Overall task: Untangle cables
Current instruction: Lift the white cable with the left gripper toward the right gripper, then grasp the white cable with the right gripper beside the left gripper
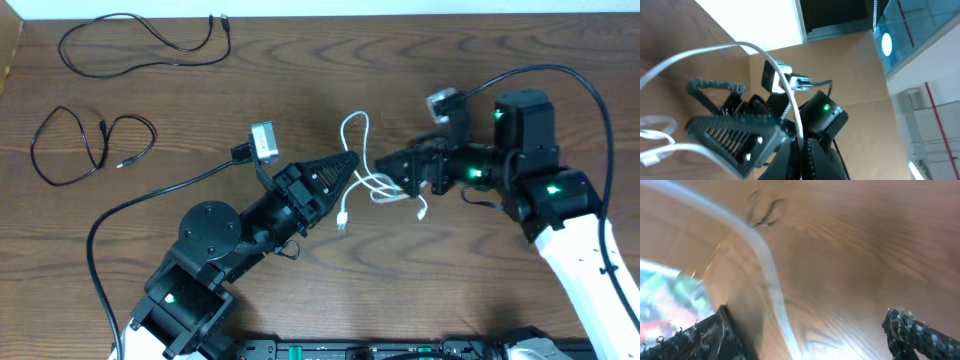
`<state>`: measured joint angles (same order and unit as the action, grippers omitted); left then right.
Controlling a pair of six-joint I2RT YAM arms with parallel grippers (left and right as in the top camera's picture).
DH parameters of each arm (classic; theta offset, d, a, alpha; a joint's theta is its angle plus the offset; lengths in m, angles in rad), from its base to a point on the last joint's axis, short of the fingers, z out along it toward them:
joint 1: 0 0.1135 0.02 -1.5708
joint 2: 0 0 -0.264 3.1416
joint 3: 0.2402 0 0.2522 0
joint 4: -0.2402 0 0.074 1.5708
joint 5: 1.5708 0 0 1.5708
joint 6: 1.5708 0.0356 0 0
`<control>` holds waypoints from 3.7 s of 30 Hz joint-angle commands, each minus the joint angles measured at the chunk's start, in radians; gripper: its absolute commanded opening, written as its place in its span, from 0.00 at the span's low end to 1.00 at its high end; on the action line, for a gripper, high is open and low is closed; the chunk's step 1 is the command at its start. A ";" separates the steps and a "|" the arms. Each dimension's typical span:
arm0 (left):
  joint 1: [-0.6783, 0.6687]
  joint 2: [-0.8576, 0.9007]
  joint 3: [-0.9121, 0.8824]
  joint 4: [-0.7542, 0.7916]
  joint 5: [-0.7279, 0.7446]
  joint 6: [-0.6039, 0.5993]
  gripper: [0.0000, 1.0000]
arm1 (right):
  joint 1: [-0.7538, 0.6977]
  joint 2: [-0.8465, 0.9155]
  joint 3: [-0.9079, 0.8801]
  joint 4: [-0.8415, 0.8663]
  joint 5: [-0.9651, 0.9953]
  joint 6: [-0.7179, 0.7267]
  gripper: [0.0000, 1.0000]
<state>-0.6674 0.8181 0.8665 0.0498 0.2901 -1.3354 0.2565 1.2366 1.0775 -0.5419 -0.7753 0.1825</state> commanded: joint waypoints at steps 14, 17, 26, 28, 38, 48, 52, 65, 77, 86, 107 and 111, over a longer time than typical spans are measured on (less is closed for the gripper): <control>-0.002 -0.003 0.017 0.042 0.069 -0.100 0.07 | 0.162 0.060 0.005 0.254 -0.018 0.008 0.96; -0.002 -0.003 0.017 0.043 0.072 -0.100 0.07 | 0.173 0.097 0.005 0.308 -0.021 0.027 0.94; -0.001 -0.003 0.016 0.037 0.072 -0.099 0.07 | 0.182 0.117 0.005 0.372 -0.022 0.076 0.12; -0.001 -0.003 0.016 0.013 0.060 -0.098 0.07 | 0.182 0.117 0.005 0.372 -0.035 0.077 0.10; 0.000 -0.003 0.016 -0.042 0.005 -0.098 0.07 | 0.162 0.117 0.005 0.366 -0.047 0.087 0.26; 0.010 -0.003 0.016 -0.041 -0.011 -0.098 0.08 | 0.137 0.117 0.005 0.336 -0.047 0.087 0.23; 0.025 -0.003 0.016 -0.042 -0.013 -0.098 0.07 | 0.137 0.117 0.005 0.332 -0.047 0.086 0.24; 0.043 -0.003 0.016 -0.037 -0.010 -0.100 0.08 | 0.125 0.117 0.005 0.329 -0.048 0.083 0.34; 0.043 -0.003 0.016 0.012 0.016 -0.111 0.08 | 0.172 0.117 0.005 0.344 -0.002 0.079 0.38; 0.043 -0.003 0.016 0.013 0.039 -0.145 0.08 | 0.180 0.118 0.005 0.367 -0.001 0.079 0.40; 0.043 -0.003 0.016 0.023 0.061 -0.159 0.07 | 0.224 0.138 0.005 0.404 0.062 0.080 0.24; 0.043 -0.003 0.016 0.023 0.061 -0.159 0.07 | 0.224 0.138 0.005 0.404 0.062 0.089 0.01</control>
<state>-0.6289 0.8185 0.8665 0.0643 0.3359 -1.4929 0.4702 1.3682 1.0775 -0.1390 -0.7177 0.2703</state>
